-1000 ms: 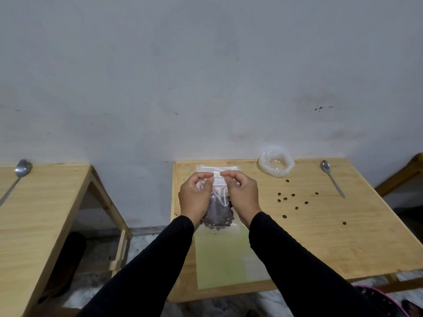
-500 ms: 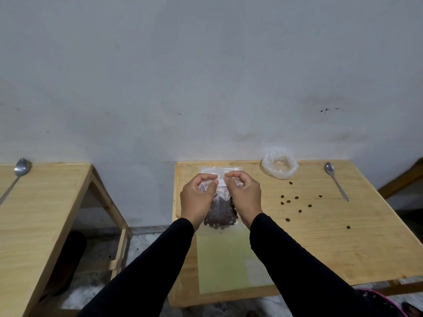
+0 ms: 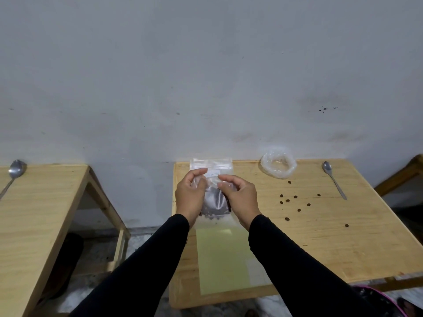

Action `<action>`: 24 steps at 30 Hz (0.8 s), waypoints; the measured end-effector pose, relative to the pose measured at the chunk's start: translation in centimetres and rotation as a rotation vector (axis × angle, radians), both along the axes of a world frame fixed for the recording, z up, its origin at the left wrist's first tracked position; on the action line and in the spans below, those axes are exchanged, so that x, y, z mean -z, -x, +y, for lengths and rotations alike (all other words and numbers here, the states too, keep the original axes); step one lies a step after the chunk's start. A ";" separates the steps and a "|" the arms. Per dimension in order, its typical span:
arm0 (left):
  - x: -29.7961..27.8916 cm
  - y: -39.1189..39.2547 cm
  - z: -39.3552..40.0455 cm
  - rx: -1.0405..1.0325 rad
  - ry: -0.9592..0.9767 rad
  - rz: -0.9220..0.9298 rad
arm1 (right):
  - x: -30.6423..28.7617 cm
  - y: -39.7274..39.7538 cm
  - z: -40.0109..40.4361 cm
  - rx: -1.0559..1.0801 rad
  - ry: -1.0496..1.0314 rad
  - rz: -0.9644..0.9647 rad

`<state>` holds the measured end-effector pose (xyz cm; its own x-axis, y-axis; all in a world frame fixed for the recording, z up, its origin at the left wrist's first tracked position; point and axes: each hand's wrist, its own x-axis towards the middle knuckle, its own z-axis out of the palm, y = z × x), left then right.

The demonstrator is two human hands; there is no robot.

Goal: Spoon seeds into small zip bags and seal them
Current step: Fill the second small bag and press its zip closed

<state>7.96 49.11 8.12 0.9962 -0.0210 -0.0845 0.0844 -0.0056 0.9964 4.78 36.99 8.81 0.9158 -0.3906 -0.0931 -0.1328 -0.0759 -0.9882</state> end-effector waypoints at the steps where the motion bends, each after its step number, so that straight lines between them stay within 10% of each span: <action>1: 0.2 0.2 0.0 0.026 -0.014 -0.009 | 0.0 -0.1 -0.1 0.026 -0.011 -0.002; 24: 5.3 -3.6 -3.0 0.000 -0.371 0.055 | 5.9 -4.0 -3.7 0.061 0.155 0.166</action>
<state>11.58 46.08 2.83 0.9900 0.0210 -0.1398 0.1378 -0.3654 0.9206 8.73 33.33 2.88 0.8671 -0.4663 -0.1752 -0.3018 -0.2121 -0.9295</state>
